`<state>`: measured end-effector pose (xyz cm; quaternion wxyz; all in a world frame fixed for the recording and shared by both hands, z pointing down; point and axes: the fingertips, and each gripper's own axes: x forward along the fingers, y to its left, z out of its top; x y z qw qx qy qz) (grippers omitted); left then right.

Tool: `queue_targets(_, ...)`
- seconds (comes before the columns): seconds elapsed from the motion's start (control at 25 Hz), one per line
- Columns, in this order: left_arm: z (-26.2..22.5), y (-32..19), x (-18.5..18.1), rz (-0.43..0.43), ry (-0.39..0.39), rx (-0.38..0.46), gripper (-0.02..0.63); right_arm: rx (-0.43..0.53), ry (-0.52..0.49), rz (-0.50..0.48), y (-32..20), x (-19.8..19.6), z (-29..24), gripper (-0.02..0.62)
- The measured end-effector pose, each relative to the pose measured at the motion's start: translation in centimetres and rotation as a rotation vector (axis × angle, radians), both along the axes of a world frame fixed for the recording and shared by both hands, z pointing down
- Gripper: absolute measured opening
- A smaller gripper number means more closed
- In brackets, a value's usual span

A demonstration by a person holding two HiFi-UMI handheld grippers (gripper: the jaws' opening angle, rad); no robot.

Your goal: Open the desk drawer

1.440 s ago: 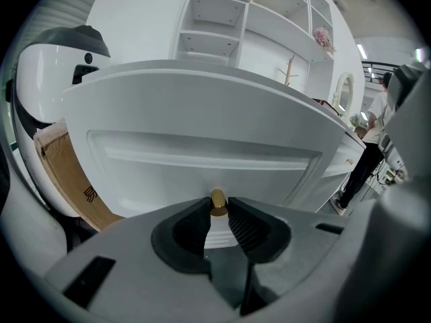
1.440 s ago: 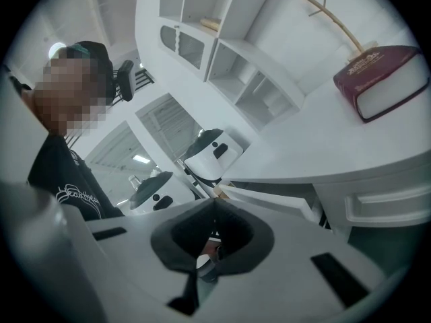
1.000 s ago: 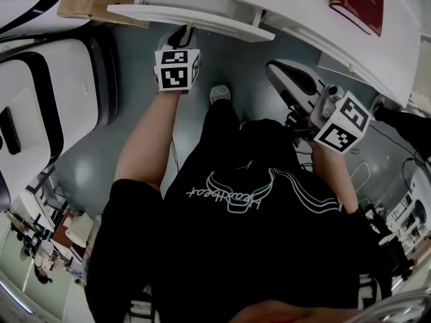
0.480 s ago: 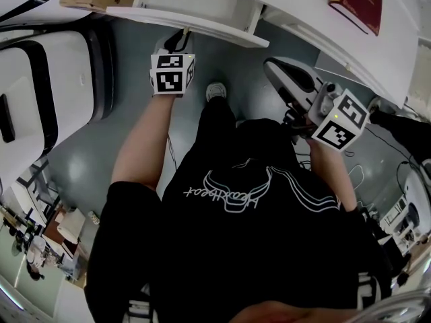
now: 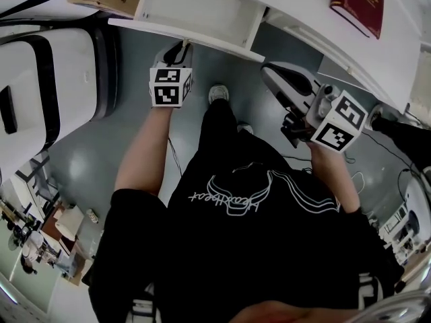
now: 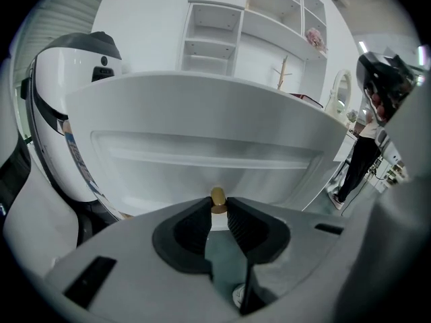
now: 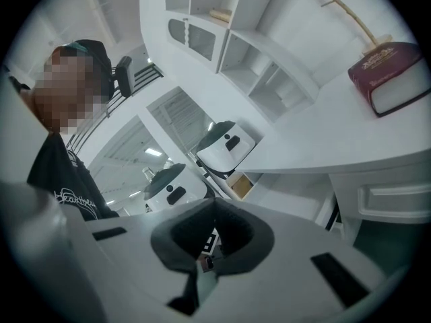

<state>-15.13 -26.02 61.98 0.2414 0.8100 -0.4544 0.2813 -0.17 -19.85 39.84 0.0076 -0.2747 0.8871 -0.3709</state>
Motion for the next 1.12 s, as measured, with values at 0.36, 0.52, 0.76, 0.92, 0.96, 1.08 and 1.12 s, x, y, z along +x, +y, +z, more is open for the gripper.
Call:
queue_targets(0.36, 0.1, 2.2, -1.2, -0.018, -0.005, 0.003, 0.077, -0.013, 0.002, -0.039, 1.8, -0.2, 0.4, 0.005)
queue_targets(0.52, 0.1, 3.1, -1.5, -0.015, -0.009, 0.002, 0.076, -0.01, 0.005, -0.052, 2.4, -0.4, 0.3, 0.005)
queue_targets(0.76, 0.1, 4.4, -2.0, -0.025, -0.011, 0.002, 0.075, -0.008, 0.005, -0.075, 3.2, -0.8, 0.2, 0.005)
queue_targets(0.92, 0.1, 5.1, -2.4, -0.028, -0.014, 0.007, 0.075, -0.008, 0.006, -0.085, 3.8, -1.1, 0.3, 0.005)
queue_targets(0.96, 0.0, 5.3, -2.5, -0.028, -0.015, 0.007, 0.075, -0.009, 0.006, -0.087, 3.9, -1.2, 0.3, 0.005)
queue_targets(1.08, 0.0, 5.8, -2.8, -0.027, -0.017, 0.005, 0.075, -0.008, 0.004, -0.093, 4.3, -1.5, 0.2, 0.005)
queue_targets(1.12, -0.1, 6.0, -2.9, -0.026, -0.019, 0.006, 0.075, -0.008, 0.003, -0.095, 4.4, -1.5, 0.1, 0.005)
